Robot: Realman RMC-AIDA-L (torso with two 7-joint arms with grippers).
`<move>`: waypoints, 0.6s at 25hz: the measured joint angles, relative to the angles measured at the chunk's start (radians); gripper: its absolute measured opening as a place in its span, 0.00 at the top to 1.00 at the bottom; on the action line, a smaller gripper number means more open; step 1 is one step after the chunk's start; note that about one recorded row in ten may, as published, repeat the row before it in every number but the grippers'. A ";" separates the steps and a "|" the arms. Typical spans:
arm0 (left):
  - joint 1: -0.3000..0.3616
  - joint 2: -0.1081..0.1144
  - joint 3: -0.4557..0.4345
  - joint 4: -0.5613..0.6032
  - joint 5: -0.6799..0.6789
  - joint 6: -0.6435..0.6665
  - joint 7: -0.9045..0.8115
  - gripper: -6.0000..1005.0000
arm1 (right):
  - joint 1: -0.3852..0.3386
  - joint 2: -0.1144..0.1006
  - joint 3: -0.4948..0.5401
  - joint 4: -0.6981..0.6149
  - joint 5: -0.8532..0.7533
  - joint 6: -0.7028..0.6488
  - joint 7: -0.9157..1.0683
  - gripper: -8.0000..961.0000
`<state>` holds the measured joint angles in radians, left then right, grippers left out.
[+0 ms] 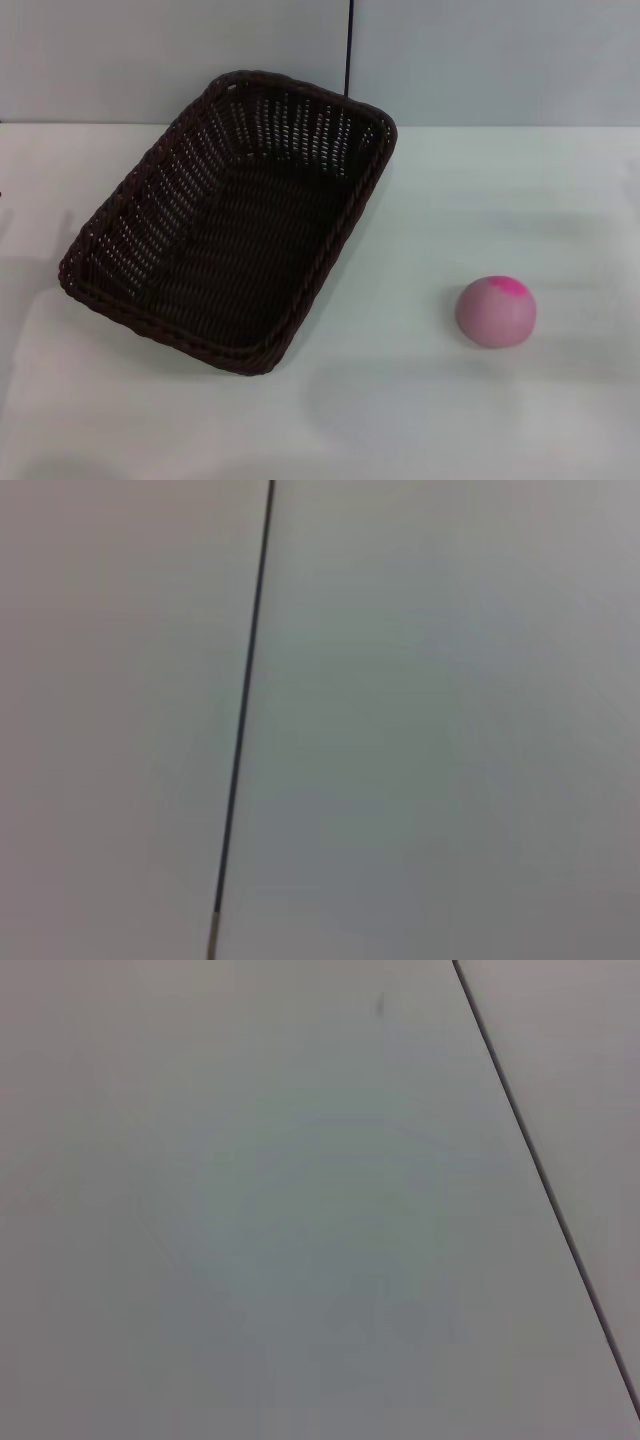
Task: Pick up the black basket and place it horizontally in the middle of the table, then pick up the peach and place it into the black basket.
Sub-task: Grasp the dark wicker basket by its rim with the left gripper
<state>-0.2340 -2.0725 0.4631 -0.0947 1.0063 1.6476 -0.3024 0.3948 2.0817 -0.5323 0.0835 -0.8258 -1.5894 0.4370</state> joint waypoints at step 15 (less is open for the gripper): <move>0.034 0.022 0.190 0.579 0.234 -0.215 -0.733 0.23 | -0.025 0.003 0.000 0.010 0.002 -0.036 0.013 0.22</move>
<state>-0.1999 -2.0508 0.6536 0.4841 1.2405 1.4328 -1.0351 0.3703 2.0847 -0.5324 0.0936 -0.8233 -1.6252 0.4503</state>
